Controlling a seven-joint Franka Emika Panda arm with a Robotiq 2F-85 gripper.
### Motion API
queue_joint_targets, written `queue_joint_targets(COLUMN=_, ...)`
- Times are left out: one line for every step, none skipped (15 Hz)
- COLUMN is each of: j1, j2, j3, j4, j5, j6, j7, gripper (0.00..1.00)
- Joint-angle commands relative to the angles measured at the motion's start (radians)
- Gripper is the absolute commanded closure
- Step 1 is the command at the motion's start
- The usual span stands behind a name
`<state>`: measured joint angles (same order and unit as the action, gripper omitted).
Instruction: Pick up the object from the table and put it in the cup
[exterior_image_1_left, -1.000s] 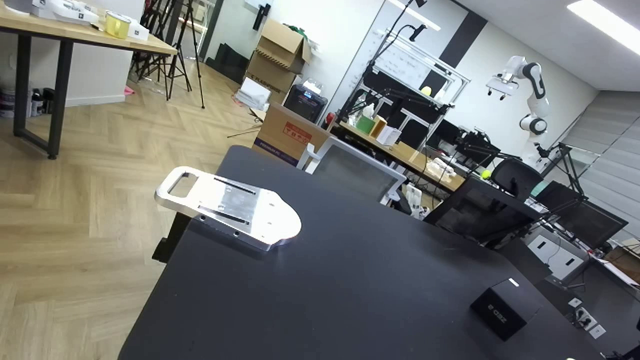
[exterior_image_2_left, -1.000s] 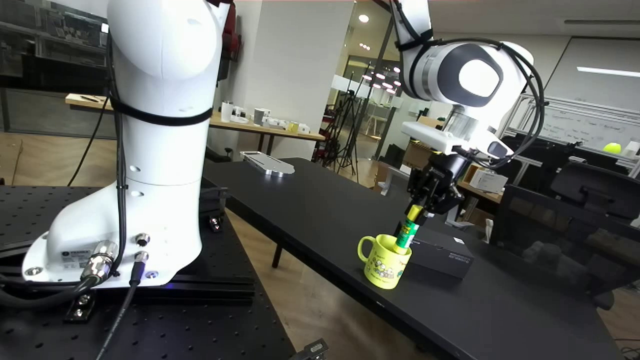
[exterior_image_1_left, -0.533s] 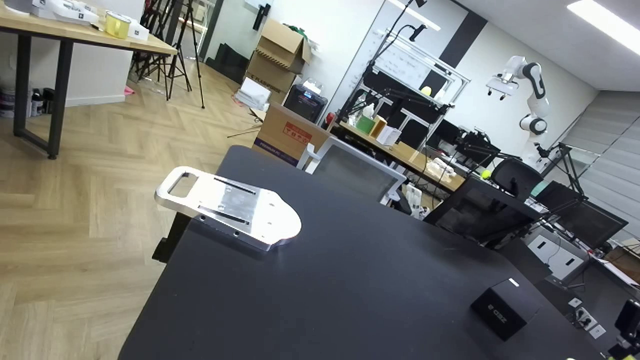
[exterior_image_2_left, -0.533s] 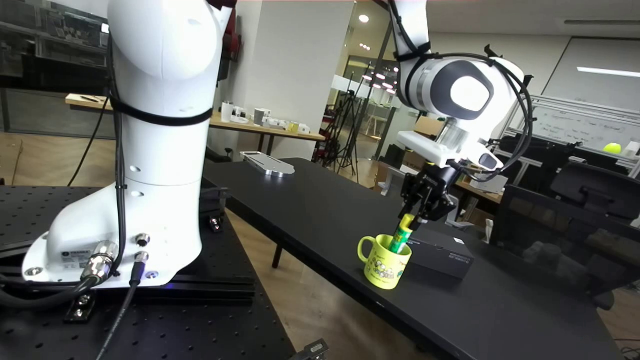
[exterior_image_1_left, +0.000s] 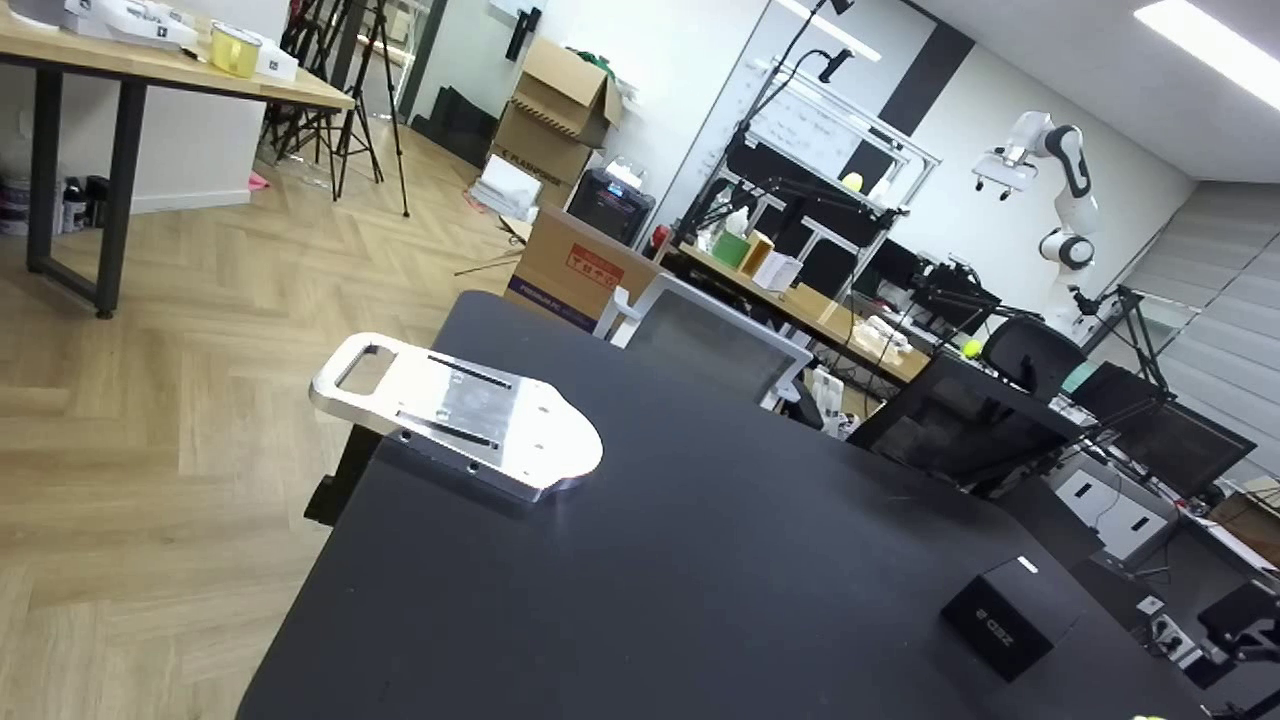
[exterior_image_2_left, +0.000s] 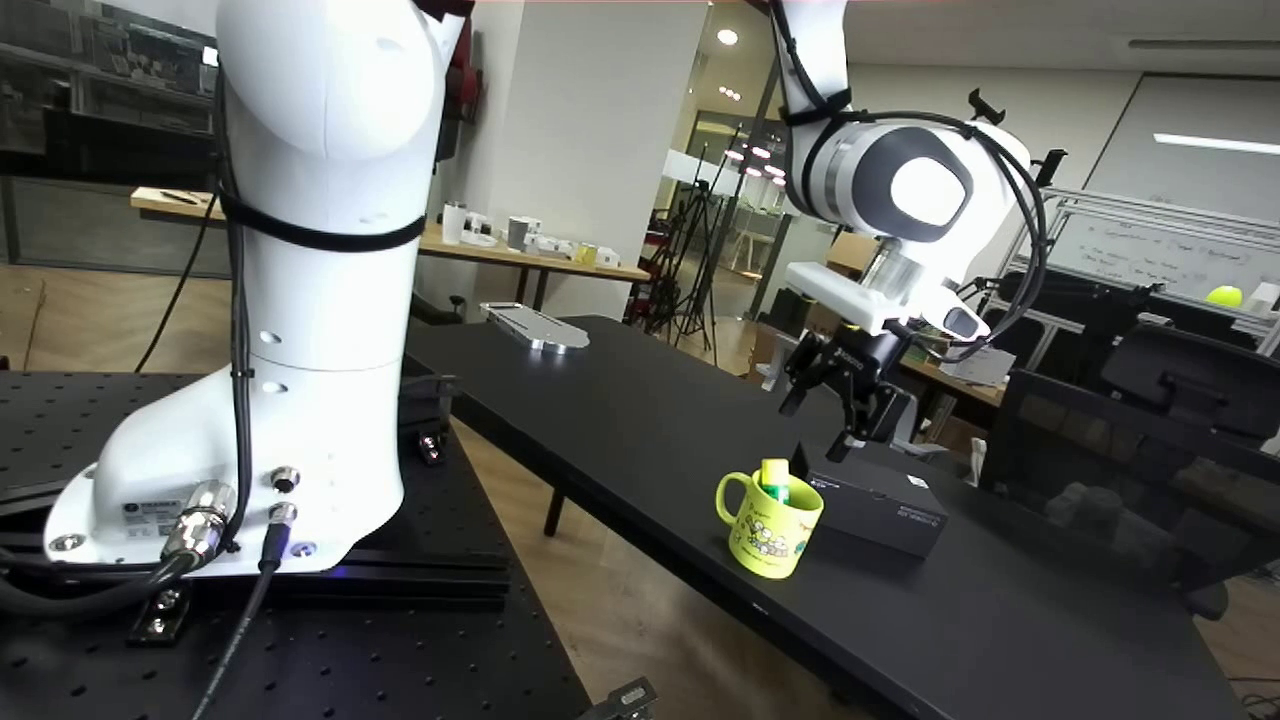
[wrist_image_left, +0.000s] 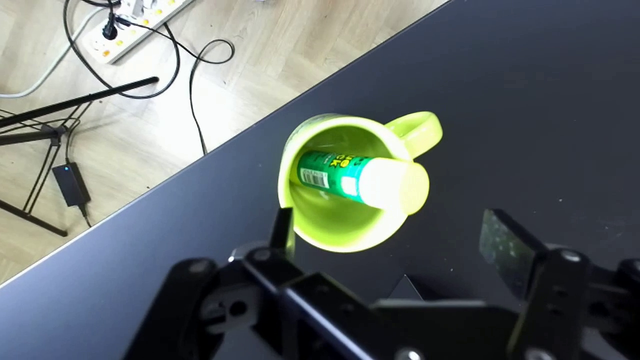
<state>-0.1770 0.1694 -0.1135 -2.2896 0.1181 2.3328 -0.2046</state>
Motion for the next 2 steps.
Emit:
queue_joint_targets(j1=0.003, j2=-0.009, j3=-0.003, j4=0.002, j5=-0.006, j6=-0.021, j7=0.0, gripper=0.0)
queue_joint_targets(j1=0.003, j2=-0.022, j3=-0.005, j4=0.002, j5=-0.011, j6=-0.039, j7=0.0, gripper=0.0)
